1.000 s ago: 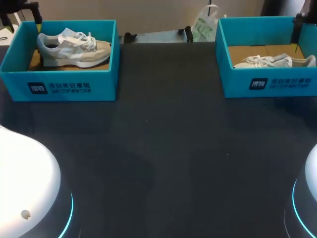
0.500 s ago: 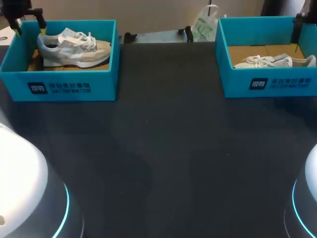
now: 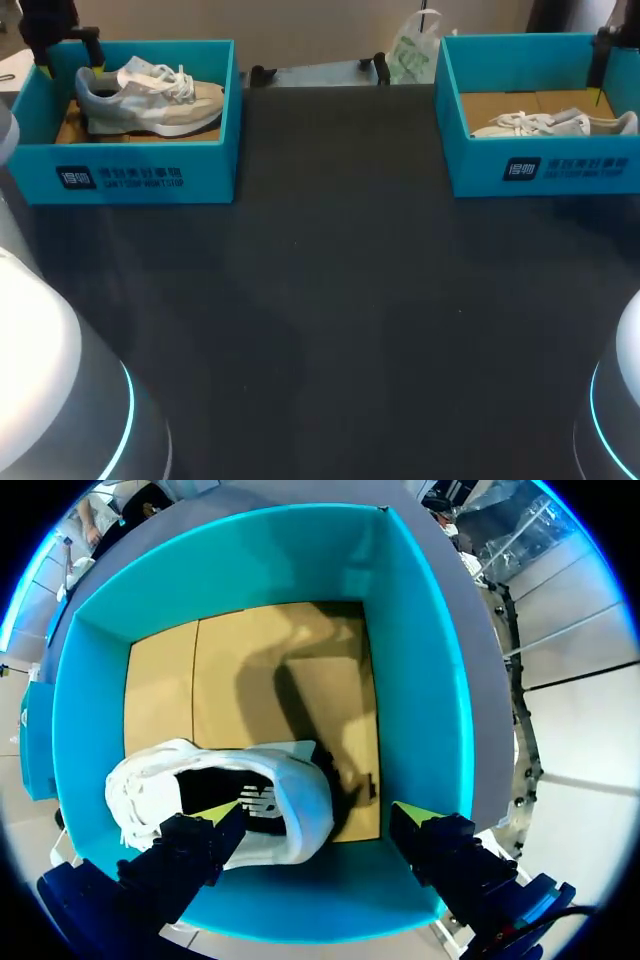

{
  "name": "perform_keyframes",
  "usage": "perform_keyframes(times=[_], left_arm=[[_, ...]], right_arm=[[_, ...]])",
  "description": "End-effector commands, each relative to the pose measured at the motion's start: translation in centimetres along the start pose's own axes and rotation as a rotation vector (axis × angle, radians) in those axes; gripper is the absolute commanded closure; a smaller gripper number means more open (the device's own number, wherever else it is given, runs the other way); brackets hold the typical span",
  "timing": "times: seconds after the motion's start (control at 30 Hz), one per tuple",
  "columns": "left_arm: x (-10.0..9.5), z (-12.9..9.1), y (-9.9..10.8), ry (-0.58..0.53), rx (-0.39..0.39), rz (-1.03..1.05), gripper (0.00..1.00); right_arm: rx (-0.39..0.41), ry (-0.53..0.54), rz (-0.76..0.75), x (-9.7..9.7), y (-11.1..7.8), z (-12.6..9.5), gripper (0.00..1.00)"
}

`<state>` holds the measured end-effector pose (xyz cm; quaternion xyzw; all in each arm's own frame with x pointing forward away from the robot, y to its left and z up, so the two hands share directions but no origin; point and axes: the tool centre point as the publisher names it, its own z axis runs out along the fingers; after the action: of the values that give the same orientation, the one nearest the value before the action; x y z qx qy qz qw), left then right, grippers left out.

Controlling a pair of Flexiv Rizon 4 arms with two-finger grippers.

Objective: Take the shoe out of the shoebox, open the shoe tongue, remove and reinsert the insole, then place the shoe into the shoebox

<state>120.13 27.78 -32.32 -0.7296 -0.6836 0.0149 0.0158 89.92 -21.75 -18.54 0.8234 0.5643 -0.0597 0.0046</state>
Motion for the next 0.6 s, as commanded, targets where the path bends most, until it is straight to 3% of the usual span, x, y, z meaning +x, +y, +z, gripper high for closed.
perform_keyframes(times=[0.03,0.27,0.43,0.6], left_arm=[[0.1,1.0,0.9,0.005,0.029,0.001,0.12],[-0.1,2.0,0.7,0.015,0.039,-0.032,0.05],[-0.3,2.9,0.7,0.024,0.040,-0.052,0.14],[-0.4,3.6,1.0,0.031,0.024,-0.073,0.15]], right_arm=[[-0.002,0.000,0.001,0.0,-0.1,0.0,0.00],[-0.002,0.000,0.001,0.0,-0.1,0.0,0.00],[-0.002,0.000,0.001,0.0,-0.1,0.0,0.00],[-0.002,0.000,0.001,0.0,-0.1,0.0,0.00]])
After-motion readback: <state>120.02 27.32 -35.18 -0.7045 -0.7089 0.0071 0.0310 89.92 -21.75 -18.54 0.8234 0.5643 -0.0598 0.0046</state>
